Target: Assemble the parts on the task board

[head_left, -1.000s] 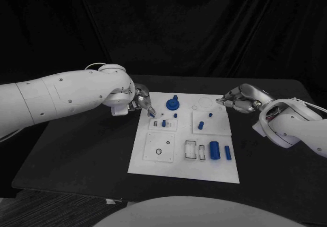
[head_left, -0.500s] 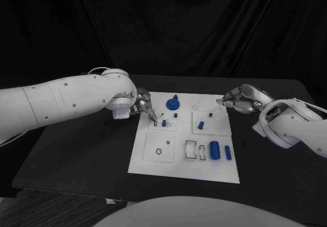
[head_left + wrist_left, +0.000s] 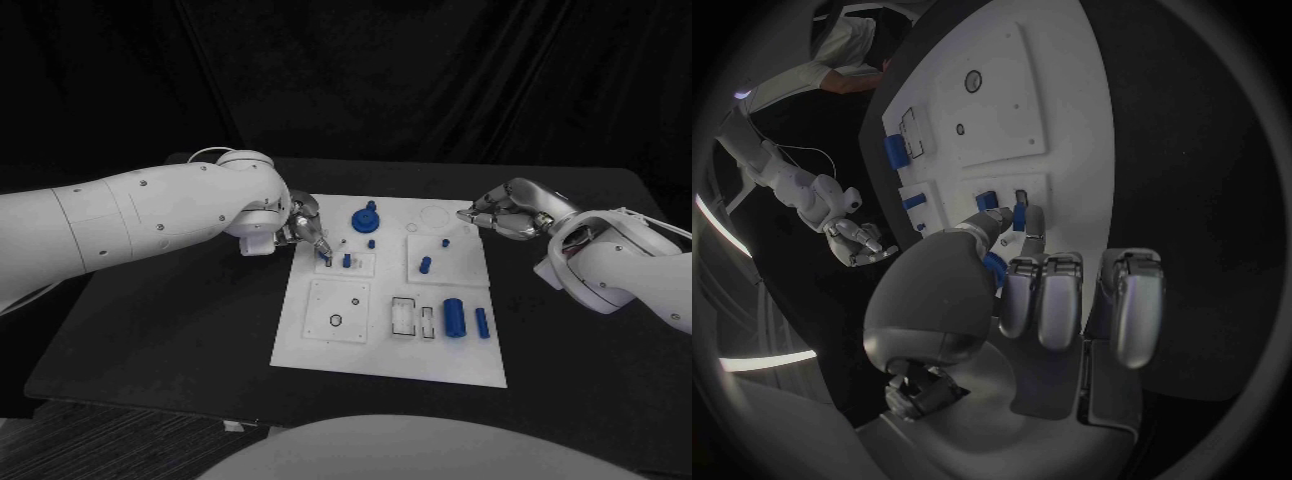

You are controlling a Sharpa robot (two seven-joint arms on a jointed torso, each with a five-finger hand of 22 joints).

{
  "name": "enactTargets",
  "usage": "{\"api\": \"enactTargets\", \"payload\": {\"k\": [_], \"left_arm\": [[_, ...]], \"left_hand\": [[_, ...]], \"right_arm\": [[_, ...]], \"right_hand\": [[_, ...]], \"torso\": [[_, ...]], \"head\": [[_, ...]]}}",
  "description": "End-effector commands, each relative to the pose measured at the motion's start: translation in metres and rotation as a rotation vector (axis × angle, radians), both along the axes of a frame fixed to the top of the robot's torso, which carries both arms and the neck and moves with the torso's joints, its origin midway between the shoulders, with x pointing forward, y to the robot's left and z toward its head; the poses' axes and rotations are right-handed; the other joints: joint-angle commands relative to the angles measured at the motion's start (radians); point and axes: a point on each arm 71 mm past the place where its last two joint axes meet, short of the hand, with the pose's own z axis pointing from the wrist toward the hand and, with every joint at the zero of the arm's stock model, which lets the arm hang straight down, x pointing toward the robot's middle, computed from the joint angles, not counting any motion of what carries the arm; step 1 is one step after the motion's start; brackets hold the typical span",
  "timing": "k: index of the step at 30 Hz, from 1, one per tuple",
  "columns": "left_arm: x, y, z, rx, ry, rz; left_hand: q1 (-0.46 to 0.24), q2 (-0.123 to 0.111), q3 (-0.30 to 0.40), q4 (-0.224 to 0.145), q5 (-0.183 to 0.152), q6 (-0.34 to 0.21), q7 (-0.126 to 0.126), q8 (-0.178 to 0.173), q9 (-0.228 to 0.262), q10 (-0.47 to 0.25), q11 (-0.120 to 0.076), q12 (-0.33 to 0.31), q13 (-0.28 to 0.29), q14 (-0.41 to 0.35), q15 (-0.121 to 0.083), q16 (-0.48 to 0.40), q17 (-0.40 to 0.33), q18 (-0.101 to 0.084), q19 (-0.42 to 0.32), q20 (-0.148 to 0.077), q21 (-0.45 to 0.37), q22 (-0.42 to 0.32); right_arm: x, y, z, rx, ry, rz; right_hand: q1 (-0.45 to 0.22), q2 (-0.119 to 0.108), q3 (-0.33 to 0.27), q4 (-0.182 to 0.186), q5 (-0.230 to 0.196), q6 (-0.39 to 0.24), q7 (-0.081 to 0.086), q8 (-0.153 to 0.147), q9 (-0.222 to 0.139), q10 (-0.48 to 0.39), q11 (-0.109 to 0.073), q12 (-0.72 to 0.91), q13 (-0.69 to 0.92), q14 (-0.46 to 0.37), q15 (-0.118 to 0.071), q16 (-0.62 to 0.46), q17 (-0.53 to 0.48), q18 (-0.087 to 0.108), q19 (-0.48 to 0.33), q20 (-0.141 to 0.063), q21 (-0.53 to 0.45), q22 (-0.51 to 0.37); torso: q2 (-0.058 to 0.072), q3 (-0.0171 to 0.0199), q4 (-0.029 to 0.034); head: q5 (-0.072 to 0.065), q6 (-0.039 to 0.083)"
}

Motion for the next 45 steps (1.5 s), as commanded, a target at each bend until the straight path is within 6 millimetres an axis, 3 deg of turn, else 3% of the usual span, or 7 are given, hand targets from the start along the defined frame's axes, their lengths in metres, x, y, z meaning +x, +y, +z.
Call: {"api": "enactTargets", "payload": {"k": [1,45], "left_arm": [[-0.0004,-0.0010,-0.0008,-0.004,0.001,-0.003],[-0.0035,-0.0028,-0.0089,-0.005,0.016,-0.005]], "left_hand": [[0.003,0.005,0.116,-0.013,0.015,0.009,-0.020,0.037,0.037,0.104,-0.002,0.007,0.263,0.118,-0.010,0.010,0.266,0.012,0.080,-0.009,-0.010,0.254],[-0.006,0.006,0.120,-0.012,0.010,0.007,-0.019,0.036,0.037,0.104,0.000,0.007,0.263,0.118,-0.009,0.010,0.266,0.014,0.075,-0.008,-0.019,0.250]], "right_arm": [[-0.0005,-0.0009,-0.0017,-0.005,0.010,-0.011],[0.0002,-0.0002,-0.0042,-0.012,0.024,-0.012]], "right_hand": [[0.019,0.010,-0.004,-0.001,0.030,-0.002,0.004,-0.009,-0.010,0.108,0.000,0.009,0.261,0.072,-0.002,-0.004,0.137,-0.014,0.026,0.007,-0.016,0.197],[0.025,0.010,-0.003,-0.002,0.032,-0.002,0.004,-0.009,-0.010,0.108,0.000,0.009,0.261,0.072,-0.002,-0.005,0.136,-0.014,0.025,0.007,-0.017,0.197]], "torso": [[0.000,0.0005,0.0000],[0.000,0.0005,-0.0001]], "head": [[0.000,0.000],[0.005,0.000]]}}
